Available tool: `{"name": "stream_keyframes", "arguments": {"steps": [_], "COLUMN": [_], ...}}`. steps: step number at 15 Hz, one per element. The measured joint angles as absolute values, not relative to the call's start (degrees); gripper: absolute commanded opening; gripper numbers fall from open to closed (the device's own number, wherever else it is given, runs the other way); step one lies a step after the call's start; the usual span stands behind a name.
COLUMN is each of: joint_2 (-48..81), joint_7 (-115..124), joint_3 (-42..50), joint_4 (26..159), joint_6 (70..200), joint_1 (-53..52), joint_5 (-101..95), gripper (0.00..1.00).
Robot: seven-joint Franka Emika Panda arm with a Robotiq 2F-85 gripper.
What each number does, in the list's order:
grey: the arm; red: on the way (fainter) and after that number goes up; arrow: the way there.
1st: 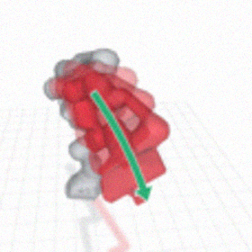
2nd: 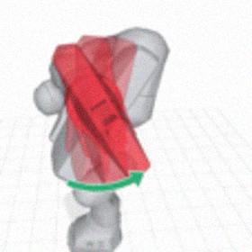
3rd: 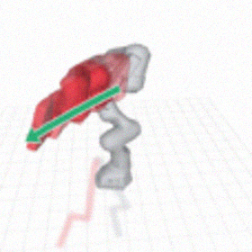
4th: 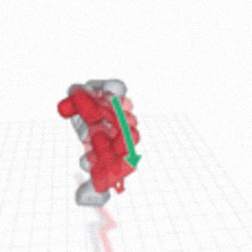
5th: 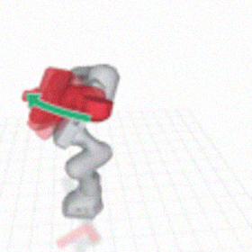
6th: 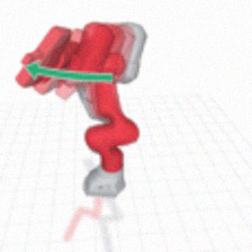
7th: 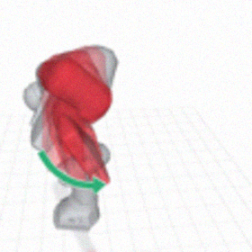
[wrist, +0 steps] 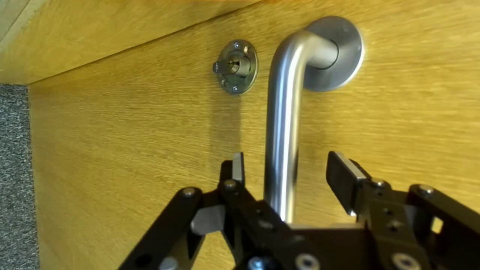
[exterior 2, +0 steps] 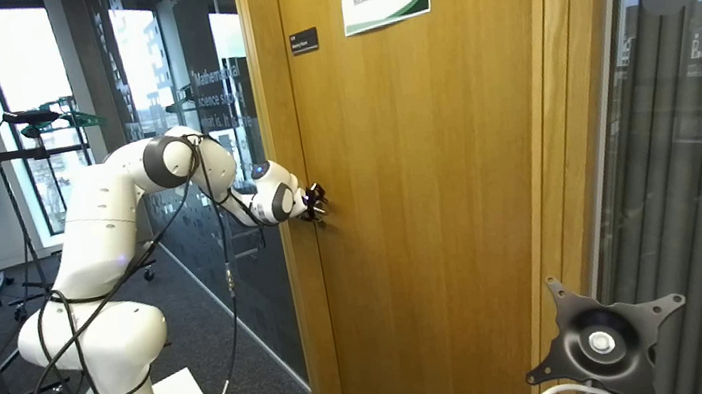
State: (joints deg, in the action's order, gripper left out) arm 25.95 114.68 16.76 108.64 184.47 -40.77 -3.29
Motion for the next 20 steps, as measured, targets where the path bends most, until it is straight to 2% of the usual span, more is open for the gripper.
{"name": "stream_keyframes", "arguments": {"steps": [4, 5, 6, 9, 20], "joint_2": [25.9, 25.9, 25.9, 26.2, 26.8], "joint_7": [116.1, 116.3, 116.6, 117.1, 121.4], "joint_3": [18.6, 18.9, 19.1, 19.5, 18.7], "joint_4": [109.5, 109.6, 109.7, 109.3, 109.0], "joint_6": [184.5, 184.5, 184.5, 184.5, 184.5], "joint_1": [-42.1, -42.3, -42.6, -42.9, -42.8], "joint_5": [-3.3, -3.3, -3.3, -3.2, 0.4], "gripper": [0.03, 0.01, 0.03, 0.00, 0.02]}}
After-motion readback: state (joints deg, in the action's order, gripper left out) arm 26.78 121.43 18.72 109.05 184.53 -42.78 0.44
